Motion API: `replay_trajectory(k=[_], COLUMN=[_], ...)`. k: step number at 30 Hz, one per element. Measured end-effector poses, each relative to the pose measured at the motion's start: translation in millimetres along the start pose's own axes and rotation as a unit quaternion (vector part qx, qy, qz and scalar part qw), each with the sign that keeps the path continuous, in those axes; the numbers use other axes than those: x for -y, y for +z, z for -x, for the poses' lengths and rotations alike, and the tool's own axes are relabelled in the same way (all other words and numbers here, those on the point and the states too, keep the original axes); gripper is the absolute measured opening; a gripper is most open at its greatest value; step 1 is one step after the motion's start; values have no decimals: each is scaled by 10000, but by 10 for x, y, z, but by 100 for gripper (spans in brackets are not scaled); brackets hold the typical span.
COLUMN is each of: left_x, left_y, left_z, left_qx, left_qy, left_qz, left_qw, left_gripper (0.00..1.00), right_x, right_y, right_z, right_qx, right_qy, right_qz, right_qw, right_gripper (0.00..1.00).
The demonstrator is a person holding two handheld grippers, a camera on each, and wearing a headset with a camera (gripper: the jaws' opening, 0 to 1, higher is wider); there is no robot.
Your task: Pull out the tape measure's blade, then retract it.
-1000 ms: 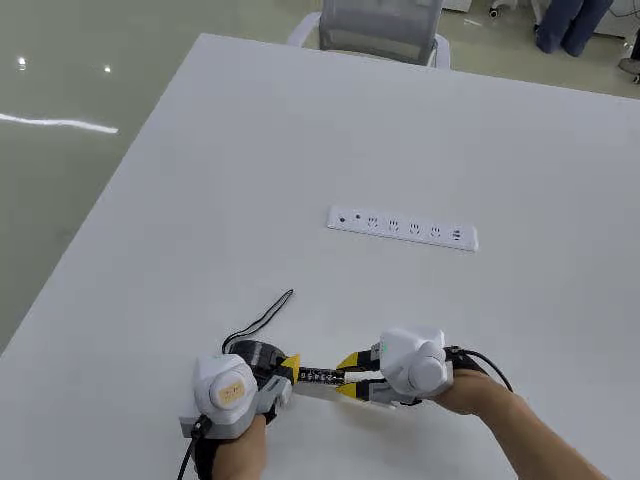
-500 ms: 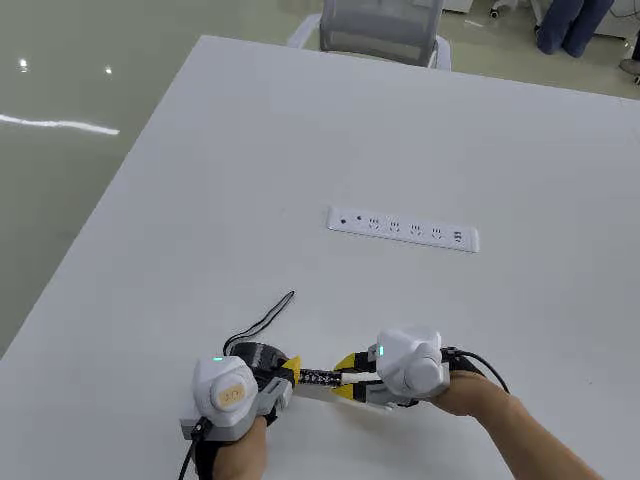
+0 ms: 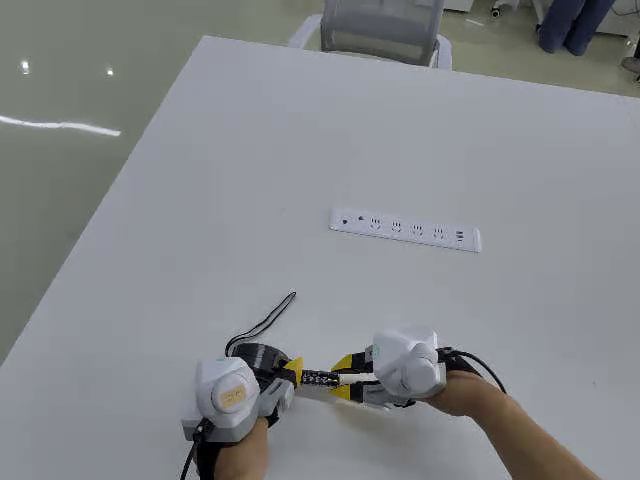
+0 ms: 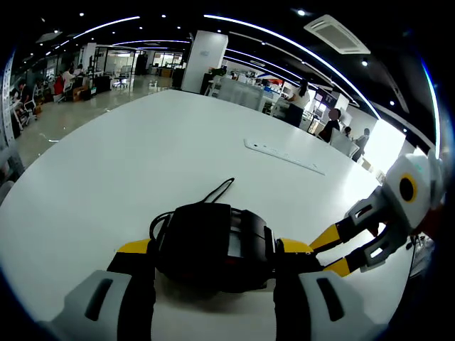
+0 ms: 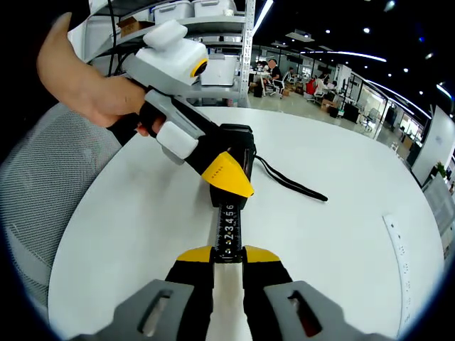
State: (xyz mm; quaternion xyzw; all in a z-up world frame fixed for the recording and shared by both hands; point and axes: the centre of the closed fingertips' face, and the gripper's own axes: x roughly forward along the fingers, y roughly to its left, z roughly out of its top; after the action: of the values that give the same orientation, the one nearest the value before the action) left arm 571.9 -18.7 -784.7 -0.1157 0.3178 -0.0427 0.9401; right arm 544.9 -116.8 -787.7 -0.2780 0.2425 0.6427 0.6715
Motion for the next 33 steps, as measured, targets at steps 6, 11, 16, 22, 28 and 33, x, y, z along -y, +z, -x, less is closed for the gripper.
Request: replay_trajectory(k=[6,11,16,22,28,33], left_x=[3,-4,-9,-13,-14,-13], left_y=[11,7,7,8,2,2], left_z=[17,16,18,15,4,5], left_qx=[6,0,7,10,9,7], left_qy=[-7,-14,-11,-17,-21,-31], left_qz=[11,26,38,37,39,58], left_qw=[10000,10000,10000,10000,10000,10000], left_gripper=[65,65,65,65,65,65], right_x=[0,0,-6,0,3,5], right_y=[28,48,74,85,93,108], right_z=[-24,-44,-62,-87,-115,-134], right_qx=[16,22,22,19,13,18], right_qy=[2,11,19,40,58,73], right_qz=[-1,10,15,31,54,62], right_qw=[10000,10000,10000,10000,10000,10000], right_gripper=[13,13,13,13,13,13])
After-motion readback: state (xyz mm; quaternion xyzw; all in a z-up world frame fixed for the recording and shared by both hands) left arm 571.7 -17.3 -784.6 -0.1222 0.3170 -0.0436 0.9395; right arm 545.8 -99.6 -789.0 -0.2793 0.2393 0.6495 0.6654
